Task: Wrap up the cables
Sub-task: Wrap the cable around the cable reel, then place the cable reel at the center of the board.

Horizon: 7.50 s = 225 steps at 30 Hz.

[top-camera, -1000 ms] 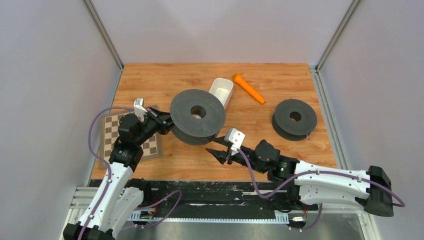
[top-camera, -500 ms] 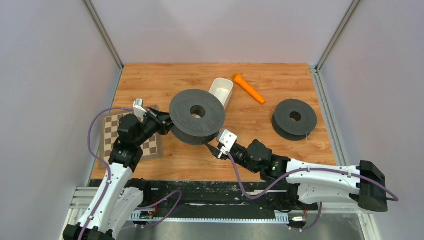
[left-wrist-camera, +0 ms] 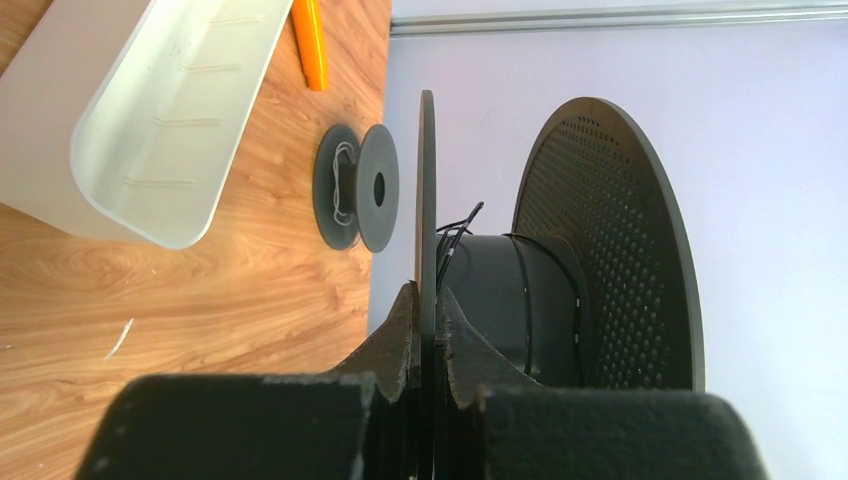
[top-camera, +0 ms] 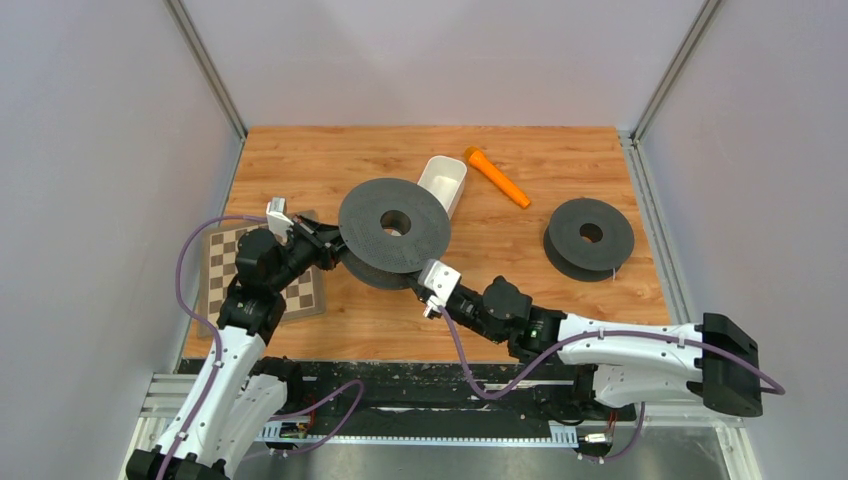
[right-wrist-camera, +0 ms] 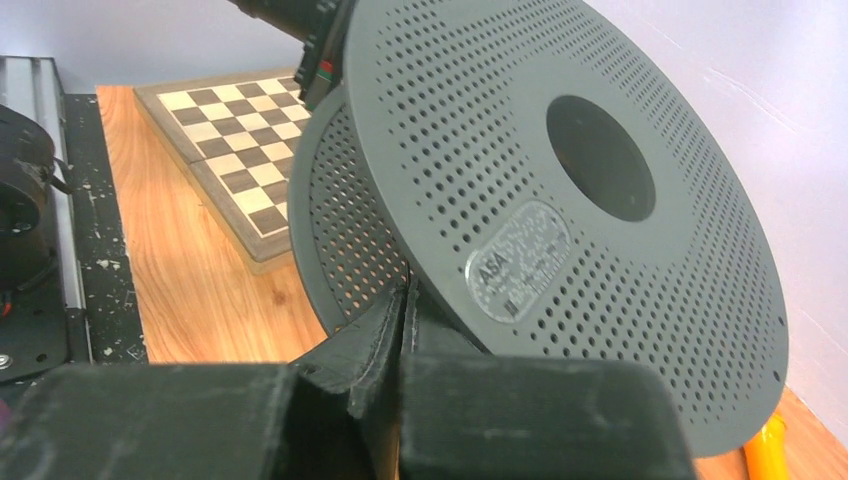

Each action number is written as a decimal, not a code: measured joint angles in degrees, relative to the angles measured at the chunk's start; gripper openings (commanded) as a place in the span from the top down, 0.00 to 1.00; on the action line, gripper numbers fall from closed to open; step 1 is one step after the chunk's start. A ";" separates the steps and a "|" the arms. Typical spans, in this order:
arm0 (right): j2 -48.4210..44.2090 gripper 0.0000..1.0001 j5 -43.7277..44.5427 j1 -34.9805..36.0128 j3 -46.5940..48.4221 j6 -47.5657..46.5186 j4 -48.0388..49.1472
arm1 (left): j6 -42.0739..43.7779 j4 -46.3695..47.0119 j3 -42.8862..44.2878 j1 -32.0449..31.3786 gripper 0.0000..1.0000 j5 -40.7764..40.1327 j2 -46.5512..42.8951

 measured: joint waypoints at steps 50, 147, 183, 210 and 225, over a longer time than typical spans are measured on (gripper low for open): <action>16.41 0.63 8.41 2.38 19.26 9.99 -11.10 | -0.70 -3.56 -0.92 0.66 1.00 -6.78 0.00; 17.33 1.00 -58.42 -47.19 -10.64 111.82 44.76 | 4.13 31.63 -21.14 0.24 0.65 13.18 -0.09; 17.55 1.00 -58.01 -64.85 -18.34 115.82 48.63 | 5.73 26.03 -23.78 0.24 0.60 11.45 -5.40; 33.20 1.00 -66.82 -80.54 -20.65 104.52 51.23 | 20.96 5.57 -10.51 0.24 0.56 11.43 -9.77; 40.30 0.76 -66.77 -80.56 -19.96 100.52 53.27 | 24.37 3.37 -6.97 0.24 0.55 11.47 -7.50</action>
